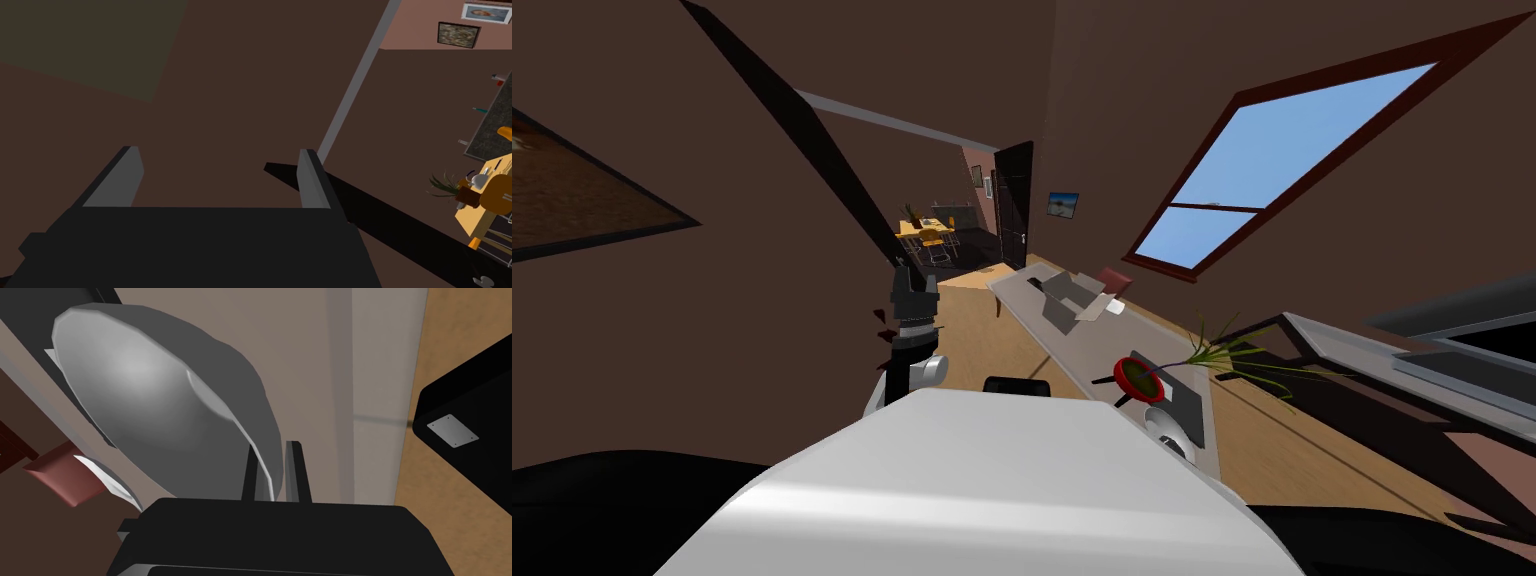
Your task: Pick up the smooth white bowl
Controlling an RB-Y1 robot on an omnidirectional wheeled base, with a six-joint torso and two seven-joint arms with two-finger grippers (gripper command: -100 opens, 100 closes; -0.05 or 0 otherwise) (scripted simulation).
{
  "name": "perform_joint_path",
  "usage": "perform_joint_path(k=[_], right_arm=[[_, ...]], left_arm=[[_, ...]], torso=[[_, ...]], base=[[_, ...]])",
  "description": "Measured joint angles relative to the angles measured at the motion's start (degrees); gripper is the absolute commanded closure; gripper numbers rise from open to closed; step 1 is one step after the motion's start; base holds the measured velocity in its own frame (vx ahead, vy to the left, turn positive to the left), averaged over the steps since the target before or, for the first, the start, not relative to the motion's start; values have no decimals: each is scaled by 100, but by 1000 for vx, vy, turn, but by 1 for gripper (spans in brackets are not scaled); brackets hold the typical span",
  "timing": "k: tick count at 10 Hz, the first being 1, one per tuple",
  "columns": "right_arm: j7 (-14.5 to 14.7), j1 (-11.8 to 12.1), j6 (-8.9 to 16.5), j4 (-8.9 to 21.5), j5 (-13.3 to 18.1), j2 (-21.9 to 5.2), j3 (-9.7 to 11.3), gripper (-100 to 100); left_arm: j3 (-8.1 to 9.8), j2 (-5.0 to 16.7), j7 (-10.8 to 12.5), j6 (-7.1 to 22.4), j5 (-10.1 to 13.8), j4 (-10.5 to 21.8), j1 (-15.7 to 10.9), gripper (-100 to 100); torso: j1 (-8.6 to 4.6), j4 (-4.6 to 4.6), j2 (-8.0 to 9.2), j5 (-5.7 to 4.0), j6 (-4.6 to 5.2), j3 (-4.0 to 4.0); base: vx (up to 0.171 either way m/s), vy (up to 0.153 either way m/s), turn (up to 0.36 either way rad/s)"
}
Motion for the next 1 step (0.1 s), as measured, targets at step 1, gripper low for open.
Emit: perform_joint_path(k=[1], right_arm=[[-53,7,12,-17,7,-10,20,0]], left_arm=[[0,0,0,0,0,0,0,0]], torso=[[-12,-1,-2,-3,-1,-1]], base=[[0,5,1]])
